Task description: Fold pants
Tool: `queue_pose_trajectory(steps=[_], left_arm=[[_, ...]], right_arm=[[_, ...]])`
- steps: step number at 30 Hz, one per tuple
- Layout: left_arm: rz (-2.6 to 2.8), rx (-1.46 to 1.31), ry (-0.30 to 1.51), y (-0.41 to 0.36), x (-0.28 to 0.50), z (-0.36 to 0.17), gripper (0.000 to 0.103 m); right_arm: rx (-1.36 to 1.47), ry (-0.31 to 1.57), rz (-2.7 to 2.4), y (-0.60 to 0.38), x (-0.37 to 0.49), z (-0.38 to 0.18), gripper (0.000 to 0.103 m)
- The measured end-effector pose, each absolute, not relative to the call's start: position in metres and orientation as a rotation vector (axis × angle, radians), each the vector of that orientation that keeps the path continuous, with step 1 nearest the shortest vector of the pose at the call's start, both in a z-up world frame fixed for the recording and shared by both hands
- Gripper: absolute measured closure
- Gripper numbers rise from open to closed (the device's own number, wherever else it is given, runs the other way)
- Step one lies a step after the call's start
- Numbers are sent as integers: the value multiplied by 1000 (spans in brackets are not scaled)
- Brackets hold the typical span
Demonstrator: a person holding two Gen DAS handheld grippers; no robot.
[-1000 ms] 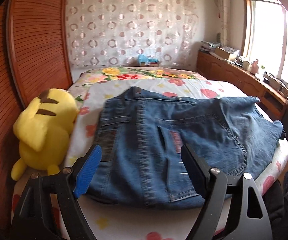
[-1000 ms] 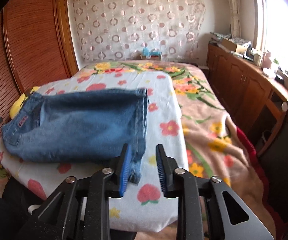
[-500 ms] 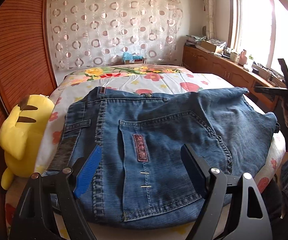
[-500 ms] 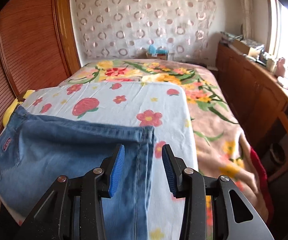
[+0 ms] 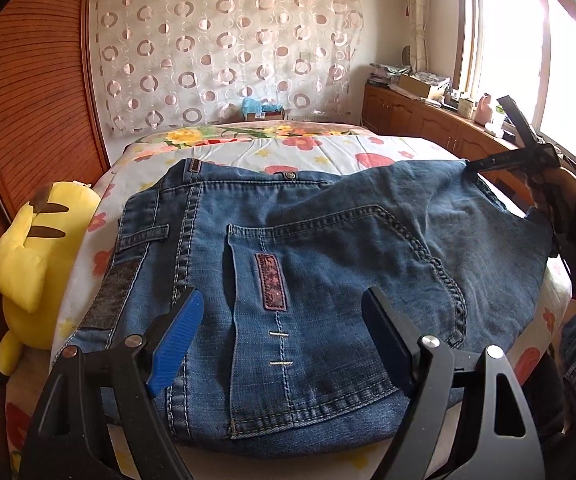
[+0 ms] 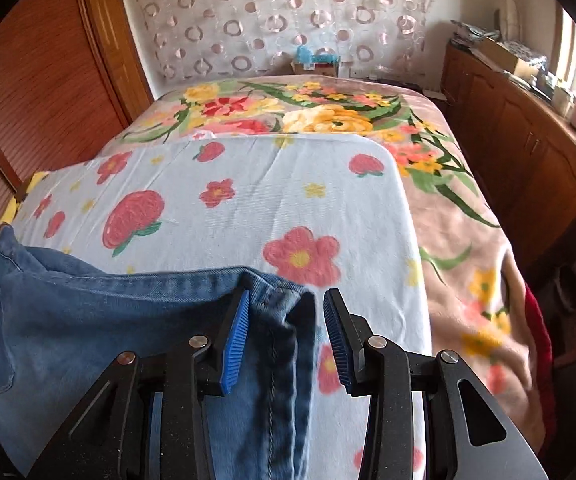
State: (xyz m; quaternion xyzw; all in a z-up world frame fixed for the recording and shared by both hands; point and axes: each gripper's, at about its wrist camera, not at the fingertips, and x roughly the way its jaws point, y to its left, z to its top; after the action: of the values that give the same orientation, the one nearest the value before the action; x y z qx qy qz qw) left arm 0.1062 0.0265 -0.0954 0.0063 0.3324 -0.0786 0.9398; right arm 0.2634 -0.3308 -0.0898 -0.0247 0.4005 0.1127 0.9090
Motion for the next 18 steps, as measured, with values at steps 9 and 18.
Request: queue_pose_trajectory(steps=[9, 18], left_arm=[[-157, 7, 689, 27, 107, -100, 21], [-169, 6, 682, 25, 105, -97, 21]], right_arm=[[-106, 696, 168, -324, 253, -75, 93], [-103, 686, 179, -333, 203, -72, 76]])
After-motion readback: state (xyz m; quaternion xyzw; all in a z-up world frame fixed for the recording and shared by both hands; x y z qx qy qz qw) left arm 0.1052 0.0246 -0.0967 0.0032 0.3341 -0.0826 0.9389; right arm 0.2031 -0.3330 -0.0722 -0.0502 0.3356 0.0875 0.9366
